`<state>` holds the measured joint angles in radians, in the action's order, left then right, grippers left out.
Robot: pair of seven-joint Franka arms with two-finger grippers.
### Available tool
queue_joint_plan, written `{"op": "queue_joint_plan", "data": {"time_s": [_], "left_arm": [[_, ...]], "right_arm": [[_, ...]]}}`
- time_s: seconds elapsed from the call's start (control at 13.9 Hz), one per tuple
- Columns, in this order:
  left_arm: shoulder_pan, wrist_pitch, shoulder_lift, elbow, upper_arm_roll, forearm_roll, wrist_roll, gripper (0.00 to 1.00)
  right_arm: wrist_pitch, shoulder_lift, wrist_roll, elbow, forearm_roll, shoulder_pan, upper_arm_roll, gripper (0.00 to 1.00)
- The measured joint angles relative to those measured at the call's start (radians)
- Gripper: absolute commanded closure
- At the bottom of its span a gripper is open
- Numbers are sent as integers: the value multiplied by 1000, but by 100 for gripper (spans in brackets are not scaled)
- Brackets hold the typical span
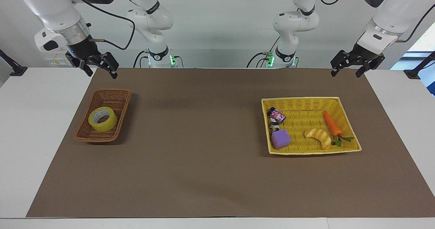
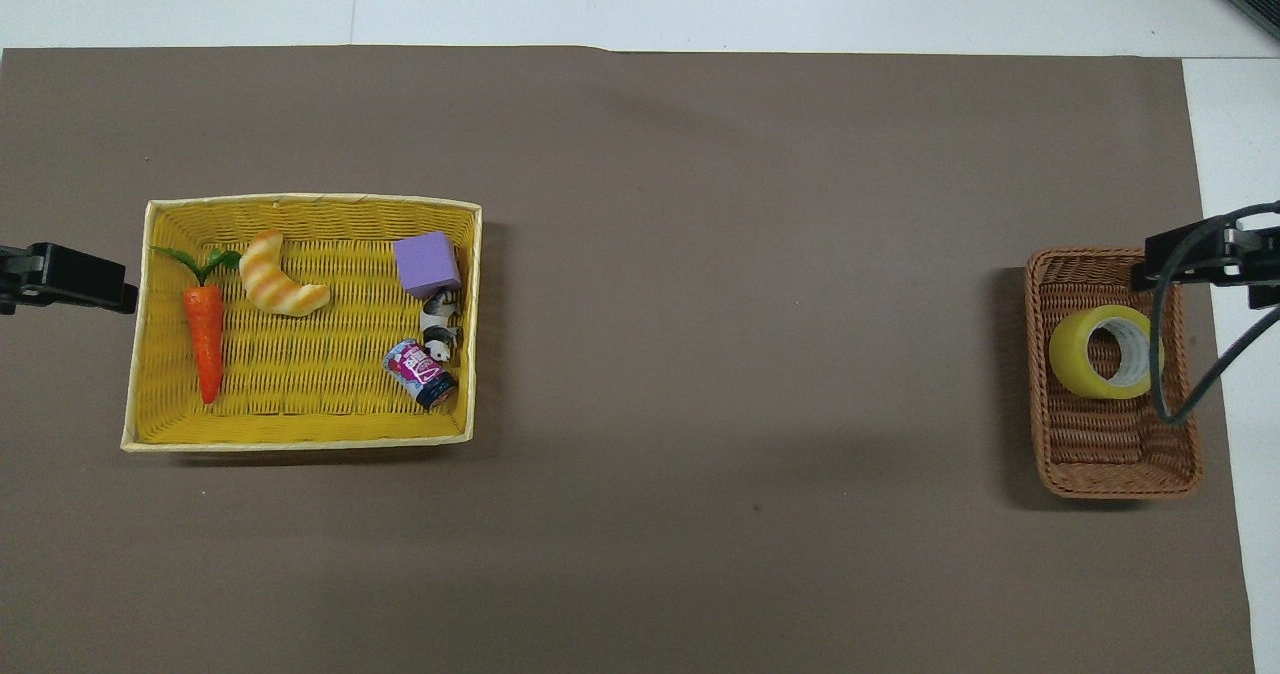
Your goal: Move tape to another basket
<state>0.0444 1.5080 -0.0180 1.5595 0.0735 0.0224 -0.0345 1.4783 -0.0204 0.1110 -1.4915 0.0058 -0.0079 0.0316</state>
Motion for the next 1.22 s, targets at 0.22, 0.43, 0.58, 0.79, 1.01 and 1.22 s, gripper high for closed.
{"op": "queue_joint_plan", "data": {"time_s": [0.22,0.43,0.58,0.79,1.01,1.22], "left_arm": [[0,0,0,0,4,-10,0,0],[0,0,0,0,5,-11,0,0],[0,0,0,0,4,-11,0,0],[0,0,0,0,4,-11,0,0],[0,0,0,0,4,-11,0,0],[1,0,-1,0,4,-11,0,0]], "right_arm": [[-50,8,14,58,-9,43,-1,0],[-67,52,14,15,-9,39,5,0],[-67,67,6,-9,-9,36,9,0],[-108,68,-38,8,-9,18,18,0],[-179,69,-57,57,-9,-1,24,0],[-120,68,-57,55,-6,2,24,0]]}}
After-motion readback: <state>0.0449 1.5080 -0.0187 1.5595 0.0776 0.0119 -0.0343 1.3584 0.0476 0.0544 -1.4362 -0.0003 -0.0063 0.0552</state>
